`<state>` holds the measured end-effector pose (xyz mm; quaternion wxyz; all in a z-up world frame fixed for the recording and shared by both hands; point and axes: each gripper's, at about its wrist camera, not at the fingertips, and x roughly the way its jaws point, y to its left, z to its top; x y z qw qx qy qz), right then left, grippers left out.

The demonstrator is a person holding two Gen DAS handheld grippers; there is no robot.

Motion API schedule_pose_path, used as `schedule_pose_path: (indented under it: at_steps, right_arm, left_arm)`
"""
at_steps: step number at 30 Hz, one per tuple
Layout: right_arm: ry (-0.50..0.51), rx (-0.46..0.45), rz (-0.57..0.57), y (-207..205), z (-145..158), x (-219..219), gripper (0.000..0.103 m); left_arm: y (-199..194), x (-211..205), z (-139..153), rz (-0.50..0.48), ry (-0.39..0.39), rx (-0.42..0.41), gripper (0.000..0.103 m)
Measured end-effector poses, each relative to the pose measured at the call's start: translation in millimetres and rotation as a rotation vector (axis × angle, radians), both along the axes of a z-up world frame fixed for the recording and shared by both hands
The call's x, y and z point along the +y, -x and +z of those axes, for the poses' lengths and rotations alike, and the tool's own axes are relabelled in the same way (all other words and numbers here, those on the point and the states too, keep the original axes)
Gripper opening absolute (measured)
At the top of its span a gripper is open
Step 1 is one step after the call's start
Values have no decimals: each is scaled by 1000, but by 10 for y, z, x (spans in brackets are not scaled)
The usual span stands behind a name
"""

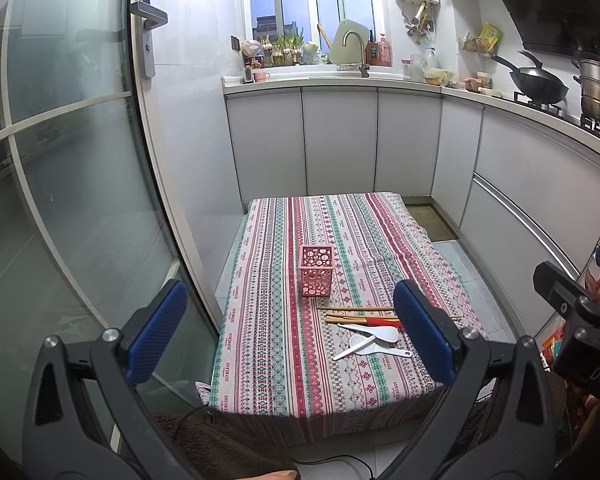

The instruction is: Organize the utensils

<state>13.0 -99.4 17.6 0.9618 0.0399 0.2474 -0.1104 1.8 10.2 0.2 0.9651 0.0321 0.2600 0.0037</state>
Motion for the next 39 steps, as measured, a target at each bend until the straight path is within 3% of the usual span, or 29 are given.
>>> schedule_pose_path:
  at_steps: [21, 39]
  right_arm:
    - [-11, 28, -7, -103, -98, -105, 103]
    - [-17, 179, -31, -780, -641, -469, 103]
  left_arm:
    - [-185, 41, -95, 11, 2, 26, 102]
    - [-798, 42, -553, -31, 80, 123, 102]
